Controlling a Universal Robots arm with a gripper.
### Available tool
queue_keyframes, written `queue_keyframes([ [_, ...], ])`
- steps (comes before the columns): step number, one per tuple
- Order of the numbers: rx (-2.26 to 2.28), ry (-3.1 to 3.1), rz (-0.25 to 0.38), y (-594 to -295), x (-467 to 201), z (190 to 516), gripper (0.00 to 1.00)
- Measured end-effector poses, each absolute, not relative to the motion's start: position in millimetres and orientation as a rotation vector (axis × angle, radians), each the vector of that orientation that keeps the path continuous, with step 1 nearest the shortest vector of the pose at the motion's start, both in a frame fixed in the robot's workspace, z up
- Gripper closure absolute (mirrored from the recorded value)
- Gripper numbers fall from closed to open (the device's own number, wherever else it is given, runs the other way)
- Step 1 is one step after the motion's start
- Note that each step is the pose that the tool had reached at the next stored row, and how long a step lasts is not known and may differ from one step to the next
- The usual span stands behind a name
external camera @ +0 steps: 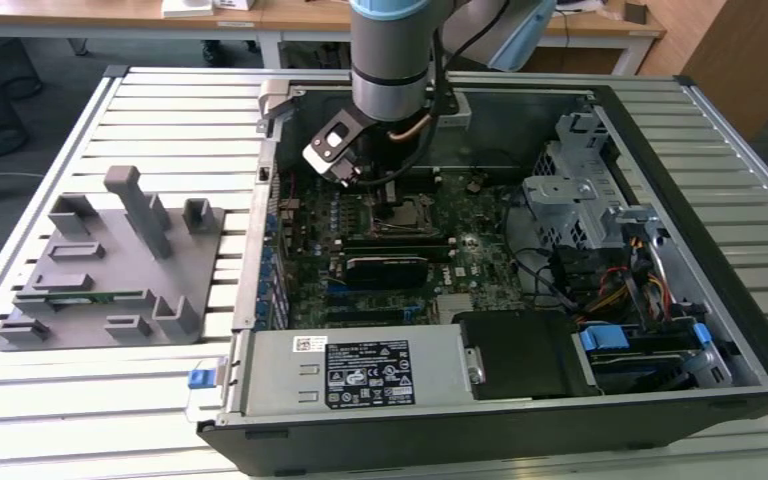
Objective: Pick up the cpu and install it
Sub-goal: 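Close the cpu cover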
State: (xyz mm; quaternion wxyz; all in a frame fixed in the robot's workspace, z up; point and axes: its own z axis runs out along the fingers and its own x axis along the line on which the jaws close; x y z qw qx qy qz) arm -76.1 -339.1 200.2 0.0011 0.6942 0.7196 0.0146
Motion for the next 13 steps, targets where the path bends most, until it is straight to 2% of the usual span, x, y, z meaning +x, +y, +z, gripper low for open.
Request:
queue_keyframes([
  [13, 2.18, 2.259, 0.046, -338.8, -76.4, 213.8, 0.89],
])
